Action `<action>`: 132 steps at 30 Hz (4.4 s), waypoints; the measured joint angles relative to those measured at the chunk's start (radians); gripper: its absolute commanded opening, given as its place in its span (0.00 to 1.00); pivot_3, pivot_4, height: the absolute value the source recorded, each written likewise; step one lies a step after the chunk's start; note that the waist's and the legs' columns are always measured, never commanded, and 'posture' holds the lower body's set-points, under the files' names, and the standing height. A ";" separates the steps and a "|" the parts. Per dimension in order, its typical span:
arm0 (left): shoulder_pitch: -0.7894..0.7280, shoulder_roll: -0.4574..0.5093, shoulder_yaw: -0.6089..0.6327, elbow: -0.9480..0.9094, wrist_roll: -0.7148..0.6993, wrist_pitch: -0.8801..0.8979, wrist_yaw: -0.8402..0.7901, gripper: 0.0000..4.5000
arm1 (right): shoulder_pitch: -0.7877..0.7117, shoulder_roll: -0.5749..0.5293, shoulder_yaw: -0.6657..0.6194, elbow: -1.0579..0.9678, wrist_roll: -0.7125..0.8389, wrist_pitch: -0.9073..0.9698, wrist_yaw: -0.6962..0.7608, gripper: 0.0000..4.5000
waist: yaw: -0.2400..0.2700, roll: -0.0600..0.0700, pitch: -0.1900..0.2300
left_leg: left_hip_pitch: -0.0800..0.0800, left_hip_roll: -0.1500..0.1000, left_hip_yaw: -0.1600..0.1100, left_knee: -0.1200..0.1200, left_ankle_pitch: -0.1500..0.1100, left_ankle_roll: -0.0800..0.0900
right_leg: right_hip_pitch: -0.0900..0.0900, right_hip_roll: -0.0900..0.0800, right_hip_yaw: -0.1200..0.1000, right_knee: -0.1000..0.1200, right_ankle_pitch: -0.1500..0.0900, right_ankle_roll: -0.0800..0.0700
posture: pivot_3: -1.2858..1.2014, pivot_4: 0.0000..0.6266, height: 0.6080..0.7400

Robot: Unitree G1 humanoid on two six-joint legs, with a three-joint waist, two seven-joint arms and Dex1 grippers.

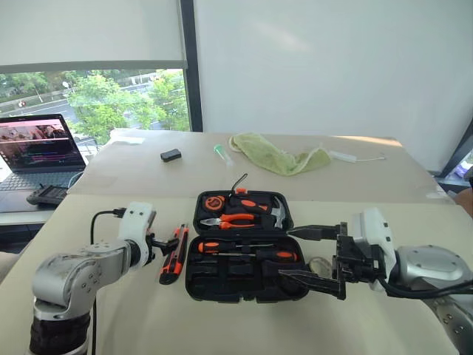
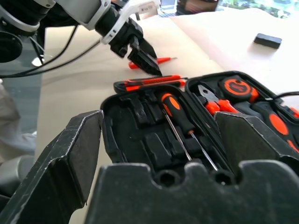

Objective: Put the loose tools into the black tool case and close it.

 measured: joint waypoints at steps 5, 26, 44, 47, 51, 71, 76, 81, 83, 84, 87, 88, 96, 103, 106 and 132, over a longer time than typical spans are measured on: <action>0.001 -0.014 -0.005 0.064 0.061 0.013 0.007 0.94 | 0.028 -0.027 -0.027 -0.015 0.017 0.000 -0.001 0.99 | 0.003 0.000 0.000 | -0.001 -0.001 0.000 0.000 0.000 0.001 | 0.000 0.000 -0.001 -0.001 0.000 0.000 | 0.52 0.24 1.00; -0.127 0.325 -0.272 0.054 -0.078 -0.442 -0.975 0.25 | 0.189 -0.075 -0.132 -0.036 -0.007 -0.073 0.041 1.00 | 0.004 0.004 -0.001 | -0.005 -0.005 0.001 0.000 0.004 -0.005 | -0.001 0.001 -0.002 -0.005 0.000 0.001 | 0.52 0.24 1.00; -0.346 0.191 -0.755 0.465 0.440 -1.002 -1.298 0.25 | 0.460 -0.048 -0.346 -0.117 -0.035 -0.118 0.064 1.00 | 0.013 0.002 0.000 | -0.010 -0.009 0.001 0.012 -0.003 0.015 | 0.001 -0.001 0.000 -0.005 0.003 0.013 | 0.52 0.24 1.00; -0.346 0.175 -0.753 0.463 0.448 -0.979 -1.295 0.25 | 0.467 -0.046 -0.347 -0.119 -0.035 -0.118 0.057 1.00 | 0.013 0.003 0.000 | -0.010 -0.009 0.001 0.014 -0.003 0.015 | 0.002 -0.001 0.000 -0.004 0.003 0.014 | 0.52 0.24 1.00; -0.334 0.170 -0.750 0.422 0.432 -0.887 -1.302 0.49 | 0.471 -0.046 -0.348 -0.120 -0.035 -0.118 0.051 1.00 | 0.012 0.002 0.000 | -0.011 -0.009 0.001 0.017 -0.004 0.016 | 0.001 -0.001 0.000 -0.003 0.003 0.014 | 0.52 0.24 1.00; -0.144 0.037 -0.448 0.324 0.230 -0.763 -1.111 0.02 | 0.474 -0.045 -0.349 -0.121 -0.037 -0.125 0.037 1.00 | 0.010 0.002 0.000 | -0.011 -0.009 0.000 0.019 -0.004 0.017 | 0.002 -0.002 0.000 -0.002 0.003 0.015 | 0.52 0.24 1.00; -0.071 -0.046 -0.451 0.335 0.242 -0.814 -1.021 0.02 | 0.477 -0.045 -0.349 -0.126 -0.037 -0.125 0.022 1.00 | 0.012 0.002 0.000 | -0.011 -0.009 0.000 0.019 -0.004 0.017 | 0.002 -0.003 0.000 -0.002 0.003 0.015 | 0.52 0.24 1.00; -0.005 -0.036 -0.481 0.339 0.279 -0.917 -1.015 0.02 | 0.495 -0.045 -0.352 -0.135 -0.035 -0.124 0.020 1.00 | 0.011 0.003 -0.001 | -0.010 -0.009 0.000 0.018 -0.004 0.017 | 0.002 -0.003 0.001 -0.002 0.004 0.015 | 0.52 0.24 1.00; 0.012 -0.029 -0.491 0.341 0.293 -0.966 -1.023 0.02 | 0.499 -0.045 -0.356 -0.136 -0.035 -0.124 0.020 1.00 | 0.011 0.005 -0.002 | -0.009 -0.009 0.000 0.018 -0.005 0.017 | 0.003 -0.004 0.001 -0.002 0.004 0.015 | 0.52 0.24 1.00; 0.016 -0.024 -0.501 0.344 0.303 -0.994 -1.029 0.02 | 0.499 -0.045 -0.356 -0.136 -0.035 -0.124 0.020 1.00 | 0.011 0.006 -0.003 | -0.008 -0.009 0.000 0.018 -0.005 0.017 | 0.004 -0.004 0.001 -0.003 0.004 0.015 | 0.52 0.24 1.00; 0.029 -0.028 -0.536 0.371 0.332 -1.059 -1.032 0.02 | 0.501 -0.046 -0.359 -0.136 -0.035 -0.124 0.022 1.00 | 0.012 0.010 -0.007 | -0.007 -0.009 0.000 0.018 -0.005 0.018 | 0.005 -0.005 0.002 -0.003 0.004 0.015 | 0.52 0.24 1.00; 0.027 -0.033 -0.540 0.388 0.342 -1.082 -1.030 0.02 | 0.502 -0.046 -0.360 -0.136 -0.035 -0.124 0.022 1.00 | 0.012 0.011 -0.009 | -0.006 -0.009 0.000 0.018 -0.005 0.018 | 0.006 -0.005 0.002 -0.003 0.004 0.015 | 0.52 0.24 1.00; 0.012 -0.065 -0.519 0.440 0.301 -1.040 -1.035 0.02 | 0.506 -0.047 -0.364 -0.136 -0.035 -0.124 0.024 1.00 | 0.012 0.016 -0.014 | 0.007 -0.006 0.000 0.018 -0.005 0.019 | 0.020 -0.005 0.002 -0.005 -0.004 0.013 | 0.52 0.24 1.00; -0.030 -0.033 -0.294 0.382 -0.057 -0.555 -1.005 0.02 | 0.503 -0.050 -0.363 -0.133 -0.036 -0.124 0.029 1.00 | 0.001 0.010 -0.010 | -0.002 -0.003 0.000 0.017 -0.005 0.017 | 0.009 -0.001 0.000 -0.002 0.000 0.013 | 0.52 0.24 1.00; -0.048 -0.016 -0.285 0.347 -0.079 -0.493 -0.970 0.02 | 0.490 -0.054 -0.350 -0.129 -0.038 -0.125 0.028 1.00 | 0.004 0.010 -0.010 | -0.007 -0.008 0.000 0.017 -0.005 0.017 | 0.005 -0.003 0.001 -0.002 0.001 0.015 | 0.52 0.24 1.00; 0.045 -0.004 -0.447 0.312 0.182 -0.813 -0.937 0.02 | 0.483 -0.058 -0.336 -0.131 -0.038 -0.124 0.020 1.00 | 0.010 0.023 -0.017 | 0.005 -0.005 0.000 0.015 -0.006 0.018 | 0.016 -0.008 0.002 -0.005 -0.003 0.008 | 0.52 0.24 1.00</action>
